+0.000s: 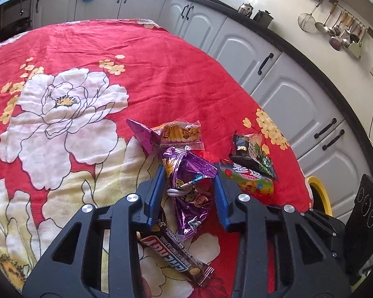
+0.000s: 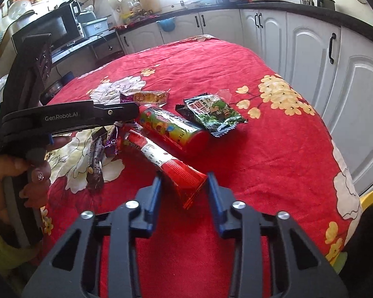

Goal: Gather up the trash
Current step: 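Grasp the purple candy wrapper with the left tool while the right tool grasps the red sausage wrapper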

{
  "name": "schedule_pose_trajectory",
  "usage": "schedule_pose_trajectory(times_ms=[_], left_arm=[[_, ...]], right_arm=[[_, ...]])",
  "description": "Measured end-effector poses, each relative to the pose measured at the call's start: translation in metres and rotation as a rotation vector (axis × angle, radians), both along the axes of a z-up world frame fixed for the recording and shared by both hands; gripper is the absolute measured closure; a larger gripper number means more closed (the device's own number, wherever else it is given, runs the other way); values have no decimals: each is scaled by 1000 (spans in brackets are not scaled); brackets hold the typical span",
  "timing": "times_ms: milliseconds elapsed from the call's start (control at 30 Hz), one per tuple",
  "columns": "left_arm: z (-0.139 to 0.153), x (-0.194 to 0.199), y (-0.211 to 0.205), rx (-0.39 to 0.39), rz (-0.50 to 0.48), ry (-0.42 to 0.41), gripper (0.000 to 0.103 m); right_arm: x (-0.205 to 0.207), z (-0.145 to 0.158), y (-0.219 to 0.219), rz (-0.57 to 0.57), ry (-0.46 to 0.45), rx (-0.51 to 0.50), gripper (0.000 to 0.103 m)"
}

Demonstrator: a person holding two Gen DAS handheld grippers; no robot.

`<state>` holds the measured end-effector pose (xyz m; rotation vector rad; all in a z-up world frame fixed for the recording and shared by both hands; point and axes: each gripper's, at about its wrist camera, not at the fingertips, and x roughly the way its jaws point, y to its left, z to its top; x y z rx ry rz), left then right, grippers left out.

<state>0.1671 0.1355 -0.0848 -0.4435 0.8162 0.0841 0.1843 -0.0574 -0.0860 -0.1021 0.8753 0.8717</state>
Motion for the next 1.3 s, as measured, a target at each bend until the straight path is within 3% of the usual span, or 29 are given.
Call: schedule_pose_trajectory(times_ms=[233,567,600,1300], left_arm=[[0,-3,0,0,-5,-1,76],[9,-11,-4,17,-9,-27,87],[12,-13,-5,29,-6,-36,100],[62,-38,-32,65,-54,-158,100]], right_arm=[[-15,5,-7,3,-42,0,82],[-27,12,-24,-49,-28,52,83],[-27,13,-25,-53,-28,56,83],[-42,46,-76,-165,-64,124,83]])
